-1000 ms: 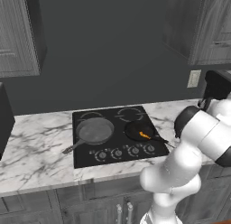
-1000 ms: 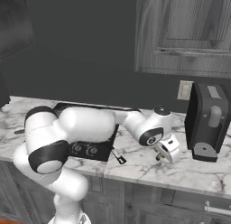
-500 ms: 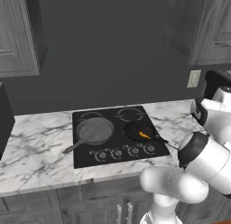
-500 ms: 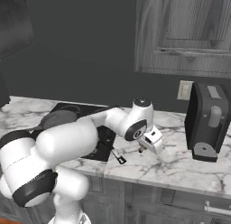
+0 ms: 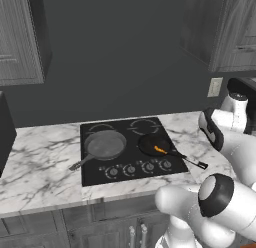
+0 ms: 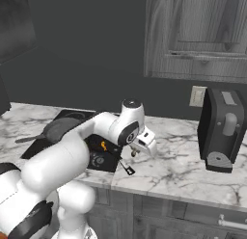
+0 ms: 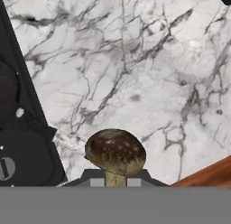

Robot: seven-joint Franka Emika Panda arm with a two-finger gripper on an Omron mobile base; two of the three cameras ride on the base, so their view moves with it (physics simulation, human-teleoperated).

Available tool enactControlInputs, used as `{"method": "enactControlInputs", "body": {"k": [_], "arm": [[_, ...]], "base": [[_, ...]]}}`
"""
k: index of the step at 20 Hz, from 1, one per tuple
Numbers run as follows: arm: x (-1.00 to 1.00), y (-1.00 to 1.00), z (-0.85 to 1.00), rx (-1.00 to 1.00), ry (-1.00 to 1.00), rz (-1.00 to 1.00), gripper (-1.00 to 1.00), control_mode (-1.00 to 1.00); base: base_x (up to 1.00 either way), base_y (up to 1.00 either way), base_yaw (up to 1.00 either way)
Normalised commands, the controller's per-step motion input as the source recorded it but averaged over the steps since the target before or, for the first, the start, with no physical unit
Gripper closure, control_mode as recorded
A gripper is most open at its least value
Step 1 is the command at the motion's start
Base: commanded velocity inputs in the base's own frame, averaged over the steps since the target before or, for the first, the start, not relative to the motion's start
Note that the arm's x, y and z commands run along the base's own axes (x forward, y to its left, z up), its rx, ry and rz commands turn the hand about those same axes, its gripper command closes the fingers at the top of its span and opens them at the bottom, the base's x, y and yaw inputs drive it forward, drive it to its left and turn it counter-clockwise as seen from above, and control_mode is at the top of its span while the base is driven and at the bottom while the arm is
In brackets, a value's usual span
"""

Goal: Place both pans onto different burners. Then place the mushroom and the shrimp on different pans.

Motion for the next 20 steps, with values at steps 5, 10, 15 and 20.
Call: {"method": "enactControlInputs", "body": {"k": [5, 10, 15, 20], "arm": [[0.13, 0.60, 0.21, 0.00, 0.04, 0.18, 1.00, -1.00], [0.09, 0.61, 0.12, 0.00, 0.02, 0.20, 1.00, -1.00], [0.06, 0.58, 0.09, 0.00, 0.07, 0.23, 1.00, -1.00], [0.10, 0.64, 0.09, 0.00, 0.09, 0.21, 1.00, -1.00]], "base": [[0.00, 0.00, 0.00], [0.00, 0.00, 0.00], [0.00, 0.00, 0.00], [0.00, 0.00, 0.00]]}}
